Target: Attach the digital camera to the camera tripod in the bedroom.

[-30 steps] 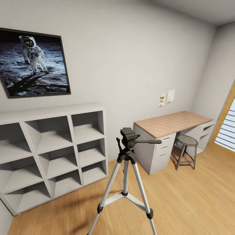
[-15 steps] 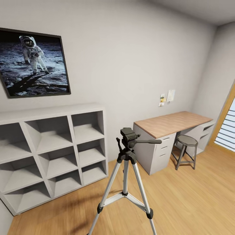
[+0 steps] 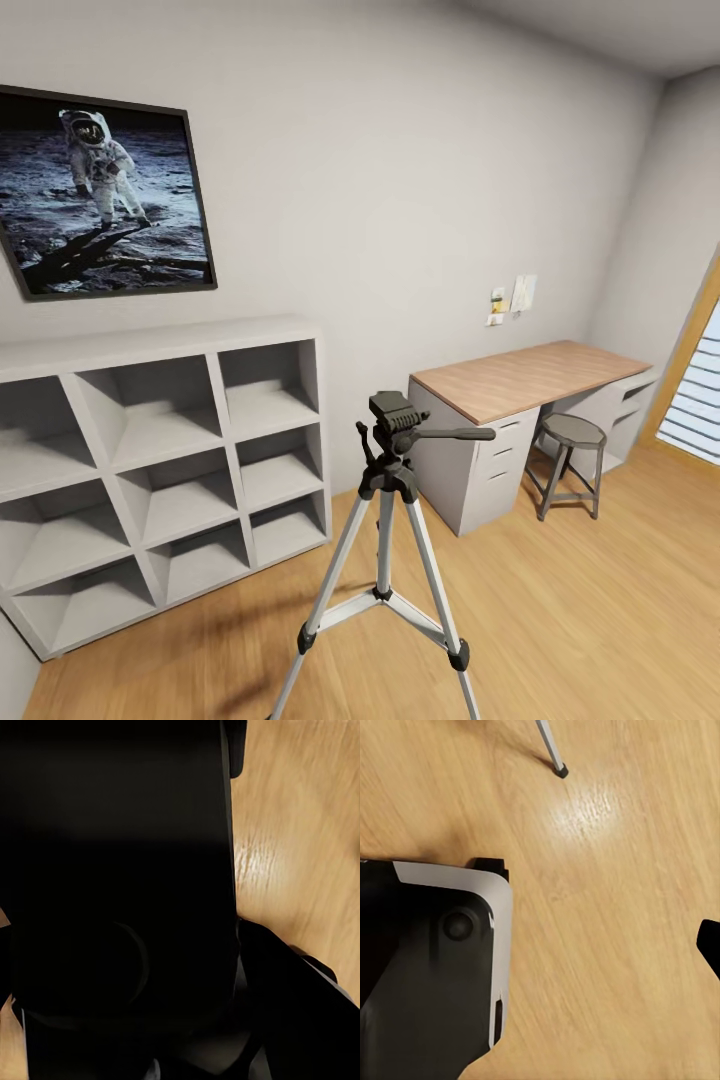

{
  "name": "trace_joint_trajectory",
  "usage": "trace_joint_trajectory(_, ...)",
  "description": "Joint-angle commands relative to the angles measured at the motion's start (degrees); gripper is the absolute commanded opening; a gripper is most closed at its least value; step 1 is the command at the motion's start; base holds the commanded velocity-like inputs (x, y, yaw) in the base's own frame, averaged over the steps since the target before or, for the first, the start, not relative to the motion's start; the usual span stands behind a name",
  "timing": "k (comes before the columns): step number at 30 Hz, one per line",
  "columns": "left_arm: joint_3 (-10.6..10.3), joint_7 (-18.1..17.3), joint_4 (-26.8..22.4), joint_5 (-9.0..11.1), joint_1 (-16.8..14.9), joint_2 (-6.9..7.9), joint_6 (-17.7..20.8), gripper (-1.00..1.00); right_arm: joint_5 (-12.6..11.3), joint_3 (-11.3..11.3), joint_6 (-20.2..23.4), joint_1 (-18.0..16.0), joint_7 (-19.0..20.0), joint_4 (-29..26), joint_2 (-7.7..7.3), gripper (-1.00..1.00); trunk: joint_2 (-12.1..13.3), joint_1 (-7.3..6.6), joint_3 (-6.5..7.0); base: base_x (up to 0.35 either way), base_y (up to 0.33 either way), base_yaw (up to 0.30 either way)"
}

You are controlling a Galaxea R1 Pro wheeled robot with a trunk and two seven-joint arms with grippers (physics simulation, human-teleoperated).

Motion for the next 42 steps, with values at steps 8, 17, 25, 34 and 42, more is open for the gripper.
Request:
trace_joint_trajectory(8,-0.46,-0.11,-0.01,0.52,-0.02,-0.07,0.14,-1.00,0.50,-0.43,-0.20,-0.06,0.09,0.17,0.04,1.00,-0.04,0.02,-0.02,-0.003,-0.003,0.000)
trace_joint_trajectory(17,-0.46,-0.06,-0.01,0.52,-0.01,-0.23,0.10,-1.00,0.49,-0.43,-0.06,-0.06,0.03,0.17,0.16,1.00,-0.04,0.02,-0.02,-0.147,-0.147,0.000)
trace_joint_trajectory(25,-0.46,-0.06,-0.01,0.52,-0.02,-0.24,0.09,-1.00,0.47,-0.43,0.30,-0.06,0.09,0.17,0.29,1.00,-0.04,0.02,-0.02,-0.204,-0.203,0.000)
trace_joint_trajectory(34,-0.46,-0.06,-0.01,0.52,0.00,-0.16,0.13,-1.00,0.43,-0.43,0.33,-0.06,-0.04,0.17,0.38,1.00,-0.04,0.02,-0.02,-0.098,-0.236,0.104)
trace_joint_trajectory(42,-0.46,-0.06,-0.01,0.52,-0.01,-0.14,0.10,-1.00,0.42,-0.43,0.33,-0.06,-0.06,0.17,0.31,1.00,-0.04,0.02,-0.02,-0.004,-0.052,0.265)
